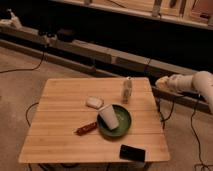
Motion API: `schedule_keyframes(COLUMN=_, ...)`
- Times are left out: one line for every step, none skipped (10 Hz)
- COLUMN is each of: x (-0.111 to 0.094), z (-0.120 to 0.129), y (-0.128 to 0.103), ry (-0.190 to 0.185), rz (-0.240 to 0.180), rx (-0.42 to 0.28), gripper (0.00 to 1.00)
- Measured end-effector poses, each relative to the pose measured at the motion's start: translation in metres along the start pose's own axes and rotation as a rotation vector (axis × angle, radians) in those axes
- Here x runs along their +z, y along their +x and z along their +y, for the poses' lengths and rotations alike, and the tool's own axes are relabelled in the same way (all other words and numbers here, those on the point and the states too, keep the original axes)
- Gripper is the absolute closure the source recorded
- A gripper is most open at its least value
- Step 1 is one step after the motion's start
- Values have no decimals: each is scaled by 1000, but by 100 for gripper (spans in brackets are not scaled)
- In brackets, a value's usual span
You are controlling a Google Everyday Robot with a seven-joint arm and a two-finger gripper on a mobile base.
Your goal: Knock the bottle over
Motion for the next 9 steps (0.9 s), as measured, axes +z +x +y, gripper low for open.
schedule_keyframes(x=8, z=-8, y=6, ry=43, rz=23, rx=-24, gripper=91)
schedule_keyframes(x=19, z=-19, y=10, ry=91, rz=43, rx=-51, gripper=91)
schedule_keyframes(x=26, z=-26, y=11, ry=115, rz=49, rx=-67, gripper=91)
schedule_keyframes(x=35, z=-33, y=11, ry=142, rz=52, rx=-84, gripper=91)
schedule_keyframes(x=40, z=-34, y=10, ry=151, rz=50, rx=-89, gripper=91)
schedule_keyframes(x=39, z=-34, y=11, ry=151, rz=52, rx=-89, gripper=91)
schedule_keyframes(x=38, z=-32, y=11, ry=149, rz=54, rx=-87, gripper=91)
schedule_keyframes(x=38, z=-33, y=11, ry=150, rz=53, rx=-87, gripper=91)
schedule_keyframes(x=39, z=-33, y=11, ry=150, rz=51, rx=-88, gripper=91)
